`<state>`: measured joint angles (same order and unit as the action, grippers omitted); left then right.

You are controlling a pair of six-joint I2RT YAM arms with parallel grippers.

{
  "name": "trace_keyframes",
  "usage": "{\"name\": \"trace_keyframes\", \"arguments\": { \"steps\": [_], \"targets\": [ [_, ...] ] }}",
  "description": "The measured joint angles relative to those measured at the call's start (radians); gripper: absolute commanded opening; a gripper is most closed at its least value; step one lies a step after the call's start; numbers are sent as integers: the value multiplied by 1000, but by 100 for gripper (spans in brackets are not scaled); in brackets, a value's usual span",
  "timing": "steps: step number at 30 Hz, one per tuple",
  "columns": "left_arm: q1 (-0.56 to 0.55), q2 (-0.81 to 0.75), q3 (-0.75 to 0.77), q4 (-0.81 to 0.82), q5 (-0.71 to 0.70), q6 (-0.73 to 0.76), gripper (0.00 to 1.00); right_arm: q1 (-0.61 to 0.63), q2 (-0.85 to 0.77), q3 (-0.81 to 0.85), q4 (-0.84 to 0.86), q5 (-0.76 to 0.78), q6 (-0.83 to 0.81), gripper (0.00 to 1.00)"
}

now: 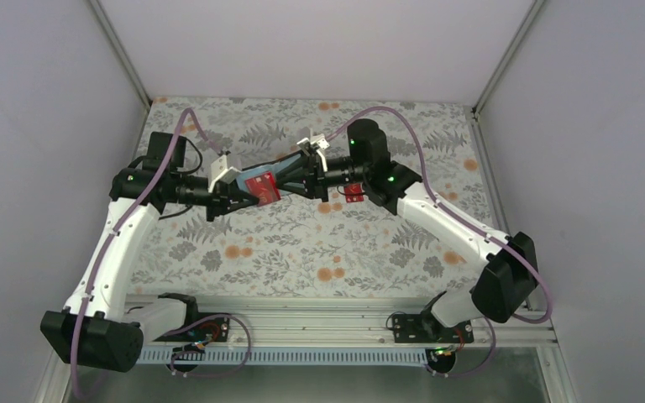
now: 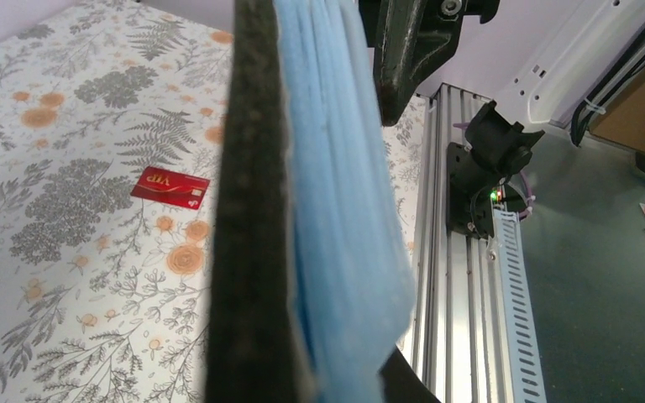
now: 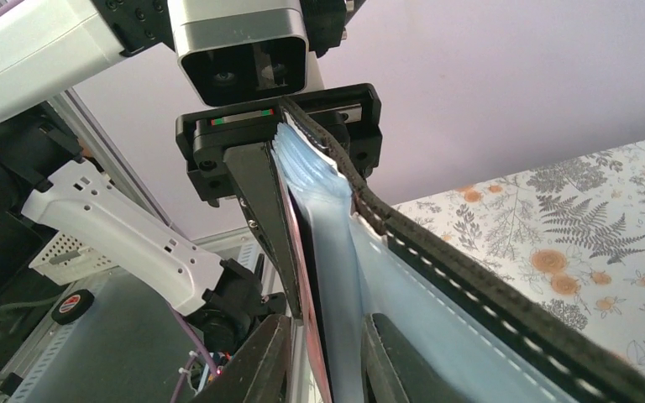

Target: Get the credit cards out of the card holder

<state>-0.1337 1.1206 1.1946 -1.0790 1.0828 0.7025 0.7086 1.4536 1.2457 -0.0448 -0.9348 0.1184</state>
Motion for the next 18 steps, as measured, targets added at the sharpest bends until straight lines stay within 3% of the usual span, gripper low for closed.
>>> {"name": "trace_keyframes", "arguments": {
  "steps": [5, 10, 14, 18],
  "targets": [
    [0, 0, 0, -4, 6, 1, 2, 8, 9, 2, 2, -18, -2, 20],
    [0, 0, 0, -13, 9, 1, 2, 18, 23, 4, 3, -25, -13, 5],
    [1, 0, 0, -19, 10, 2, 3, 20, 26, 4, 4, -38, -18, 4],
    [1, 0, -2, -23, 14, 13, 18, 20, 26, 4, 4, -45, -19, 4]
  ]
}}
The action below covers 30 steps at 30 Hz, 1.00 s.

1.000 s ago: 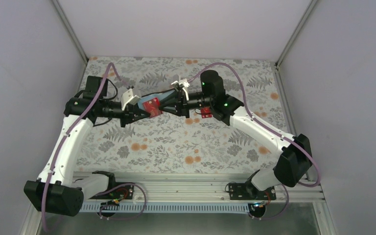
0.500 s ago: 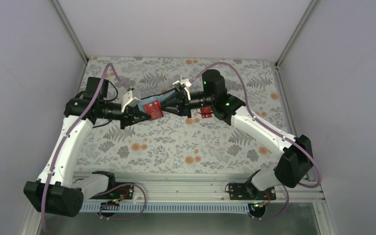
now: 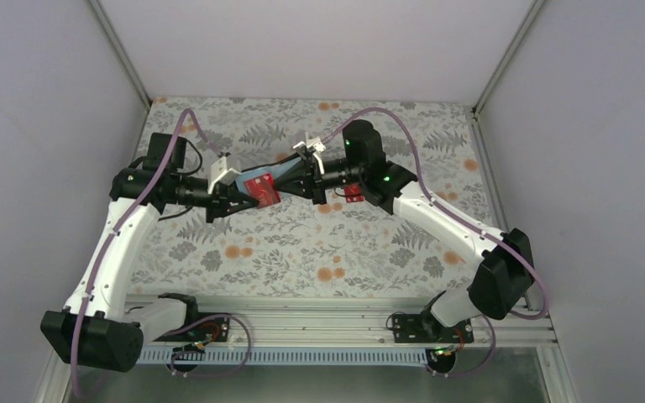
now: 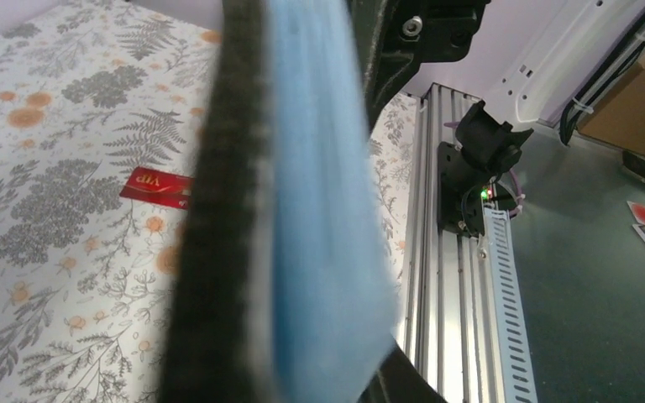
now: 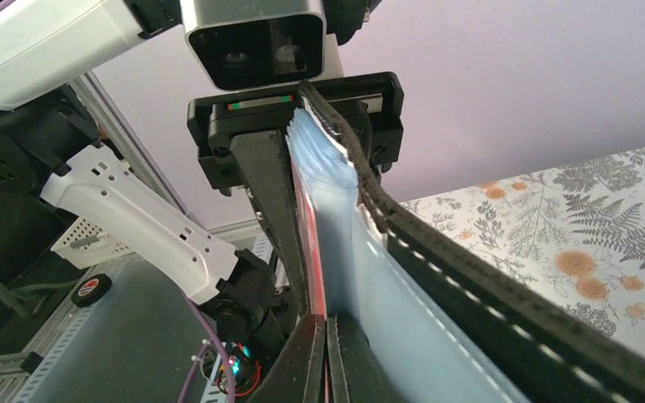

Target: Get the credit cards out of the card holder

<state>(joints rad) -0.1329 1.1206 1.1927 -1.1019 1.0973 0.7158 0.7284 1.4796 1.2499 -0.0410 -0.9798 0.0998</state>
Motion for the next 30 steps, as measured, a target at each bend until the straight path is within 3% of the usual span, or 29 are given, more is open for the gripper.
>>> {"name": "trace_keyframes", "arguments": {
  "steps": [3, 14, 27, 30],
  "targets": [
    [0, 0, -1, -5, 22, 16, 22, 0, -3, 0, 0, 5, 0, 4],
    [13, 0, -1, -34, 96, 72, 21, -8, -29, 0, -8, 11, -21, 4],
    [20, 0, -1, -35, 126, 85, 2, -11, -75, -5, -57, -8, -78, 4],
    [22, 0, -1, -38, 127, 85, 2, -11, -73, -7, -52, -19, -77, 13]
  ]
}}
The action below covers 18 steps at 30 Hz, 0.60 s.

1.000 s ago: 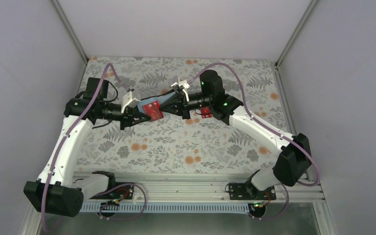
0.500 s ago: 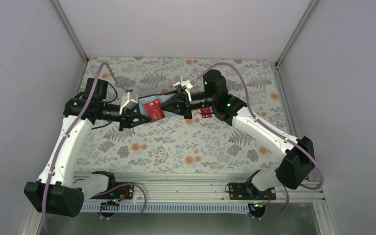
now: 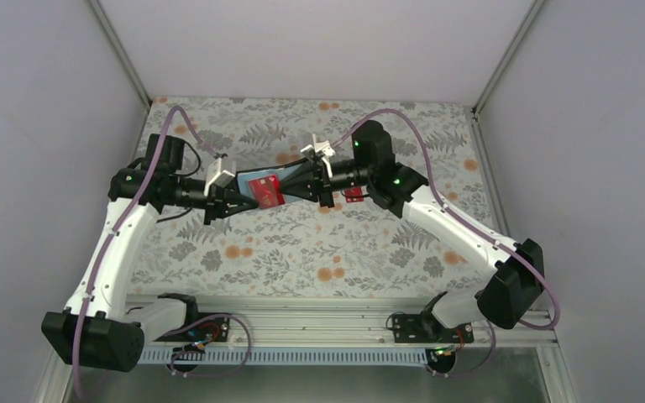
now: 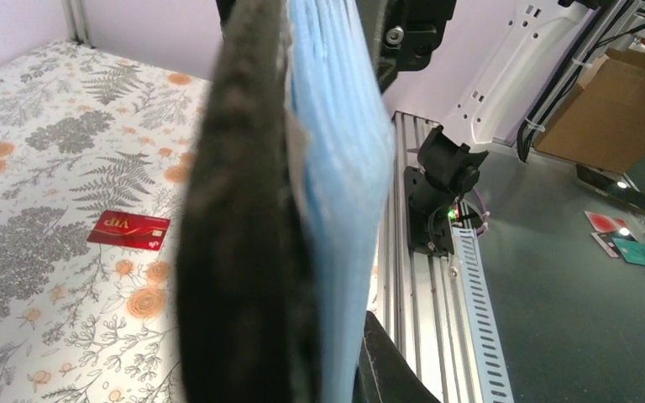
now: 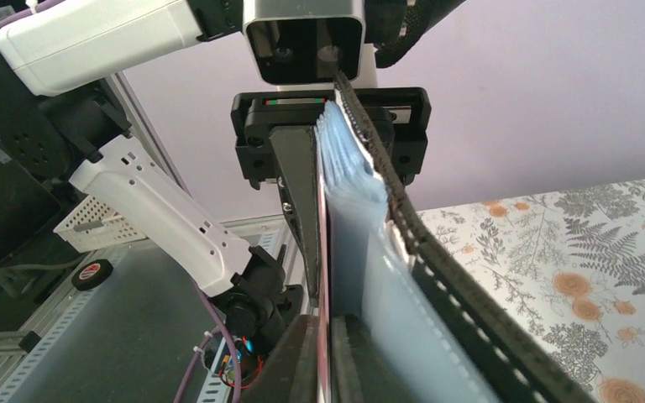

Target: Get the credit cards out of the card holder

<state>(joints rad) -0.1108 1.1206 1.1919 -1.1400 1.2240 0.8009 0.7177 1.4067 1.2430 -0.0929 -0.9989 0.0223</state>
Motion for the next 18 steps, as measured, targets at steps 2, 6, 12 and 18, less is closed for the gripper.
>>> {"name": "trace_keyframes", "arguments": {
  "steps": [2, 6, 12, 18],
  "targets": [
    [3, -1, 0, -1, 0, 0, 2, 4, 6, 0, 6, -9, 8, 13],
    [8, -2, 0, -2, 0, 0, 2, 13, 34, 0, 20, -22, 14, 7],
    [14, -2, 0, -3, 2, 3, 3, 15, 40, -3, 29, -17, 22, 4],
    [13, -2, 0, 10, 8, 1, 2, 2, -4, -45, 36, 32, 42, 4]
  ]
}}
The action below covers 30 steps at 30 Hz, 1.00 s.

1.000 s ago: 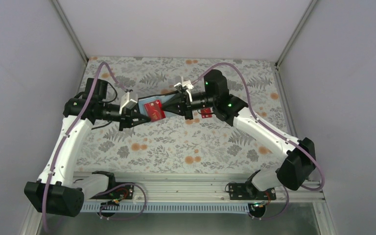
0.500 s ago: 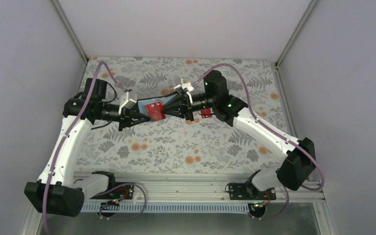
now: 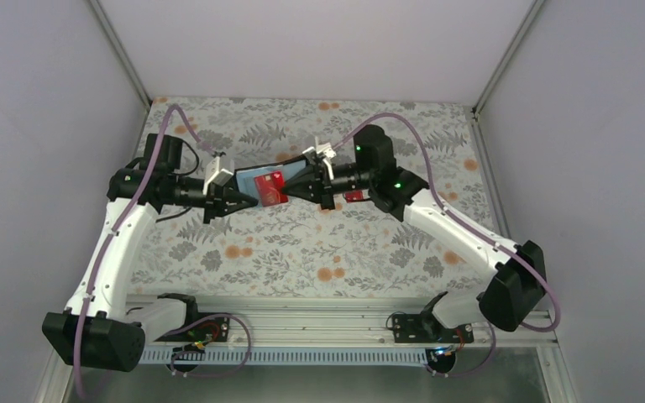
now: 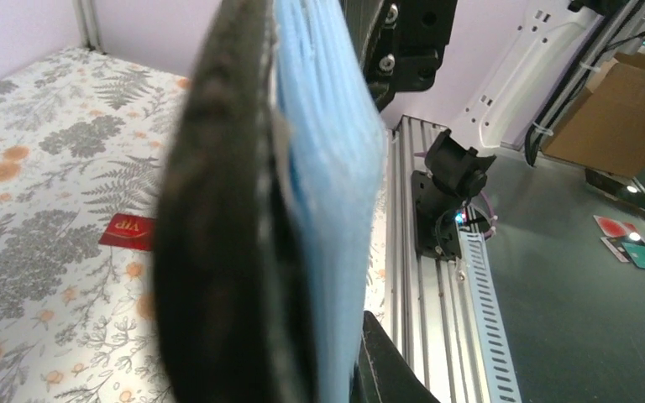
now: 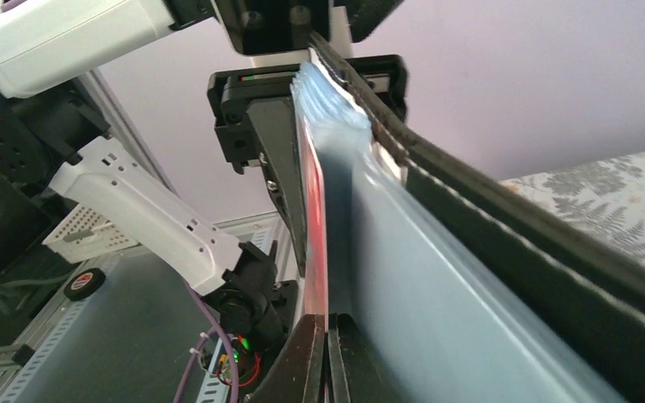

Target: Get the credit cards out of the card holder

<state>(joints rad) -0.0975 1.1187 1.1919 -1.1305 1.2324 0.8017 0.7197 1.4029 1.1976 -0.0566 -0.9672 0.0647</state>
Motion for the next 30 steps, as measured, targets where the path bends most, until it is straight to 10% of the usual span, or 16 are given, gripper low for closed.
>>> {"name": "trace_keyframes", "arguments": {
  "steps": [13, 20, 30],
  "targets": [
    [30, -9, -32, 156, -167, -211, 2, -398, -47, -34, -184, 136, 81, 4],
    [78, 6, -66, 309, -505, -401, 2, -484, 282, 8, -370, 313, 79, 4],
    [80, 8, -72, 344, -596, -445, 3, -539, 555, 129, -563, 323, -28, 4]
  ]
}}
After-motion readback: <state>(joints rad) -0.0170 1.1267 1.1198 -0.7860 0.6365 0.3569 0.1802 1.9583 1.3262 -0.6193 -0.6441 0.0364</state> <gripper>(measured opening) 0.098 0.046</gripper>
